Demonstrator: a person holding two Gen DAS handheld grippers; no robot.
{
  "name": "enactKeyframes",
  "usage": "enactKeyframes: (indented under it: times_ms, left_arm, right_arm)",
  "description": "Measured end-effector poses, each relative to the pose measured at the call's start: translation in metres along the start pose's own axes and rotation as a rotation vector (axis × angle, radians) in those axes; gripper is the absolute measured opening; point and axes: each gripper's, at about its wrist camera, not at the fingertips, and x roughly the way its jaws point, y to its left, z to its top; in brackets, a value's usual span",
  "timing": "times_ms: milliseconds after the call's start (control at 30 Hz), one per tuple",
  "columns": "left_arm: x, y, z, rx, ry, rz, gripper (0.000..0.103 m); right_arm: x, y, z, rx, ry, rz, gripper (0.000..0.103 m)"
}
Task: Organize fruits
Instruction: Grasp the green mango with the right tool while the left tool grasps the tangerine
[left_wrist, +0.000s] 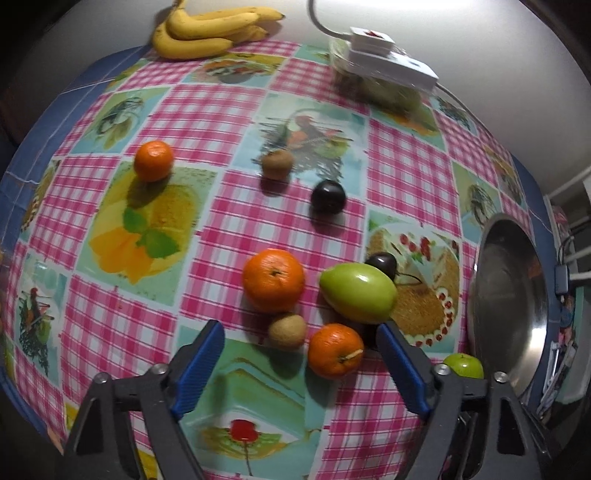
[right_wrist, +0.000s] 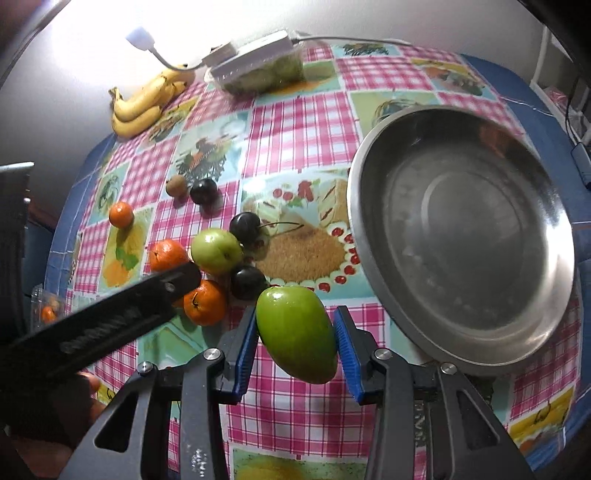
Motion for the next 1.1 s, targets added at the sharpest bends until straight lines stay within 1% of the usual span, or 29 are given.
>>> enactKeyframes:
  times_ms: [33, 100, 200, 333, 400, 533, 600, 733, 767, 867, 967, 1100]
  left_arm:
    - [0.001, -0.003, -0.001, 0.005, 0.006, -0.008, 0.083]
    - [0.003, -0.008, -0.002, 0.013, 0.013, -0.031, 0.068]
    - [0.006, -0.018, -0.003, 0.030, 0.018, -0.034, 0.061]
    - [0.007, -0.024, -0.004, 0.047, 0.008, 0.000, 0.056]
    - [0.005, -0.023, -0.004, 0.041, 0.003, -0.006, 0.050]
    - [-0.003, -0.026, -0.005, 0.053, -0.023, -0.006, 0.050]
    - [-0.003, -0.030, -0.007, 0.068, -0.016, -0.006, 0.050]
    - [0.002, -0.030, -0.008, 0.060, 0.007, -0.018, 0.047]
    - [0.003, -0.031, -0.009, 0.057, 0.010, -0.016, 0.046]
    - [0.003, -0.028, -0.012, 0.051, 0.016, -0.007, 0.045]
    - [0.007, -0.030, -0.013, 0.047, 0.025, -0.007, 0.041]
    - [0.009, -0.031, -0.017, 0.056, 0.024, 0.014, 0.040]
  right_arm:
    - [-0.002, -0.001, -0.001, 0.003, -0.003, -0.005, 0.043]
    - [-0.005, 0.000, -0.002, 0.005, -0.003, -0.010, 0.043]
    - [-0.008, -0.004, -0.003, 0.006, -0.005, -0.003, 0.043]
    - [-0.011, -0.006, -0.003, 0.012, -0.014, -0.003, 0.043]
    - [-0.010, -0.006, -0.003, 0.013, -0.013, -0.004, 0.043]
    - [-0.012, -0.007, -0.003, 0.016, -0.015, 0.003, 0.043]
    - [-0.013, -0.008, -0.003, 0.019, -0.018, 0.005, 0.043]
    - [-0.014, -0.010, -0.004, 0.015, -0.013, -0.009, 0.043]
    - [-0.014, -0.011, -0.005, 0.017, -0.011, -0.008, 0.043]
    - [-0.017, -0.016, -0.004, 0.033, -0.017, -0.014, 0.043]
    - [-0.020, -0.020, -0.005, 0.049, -0.025, -0.015, 0.043]
    - [-0.023, -0.024, -0.005, 0.058, -0.032, -0.010, 0.043]
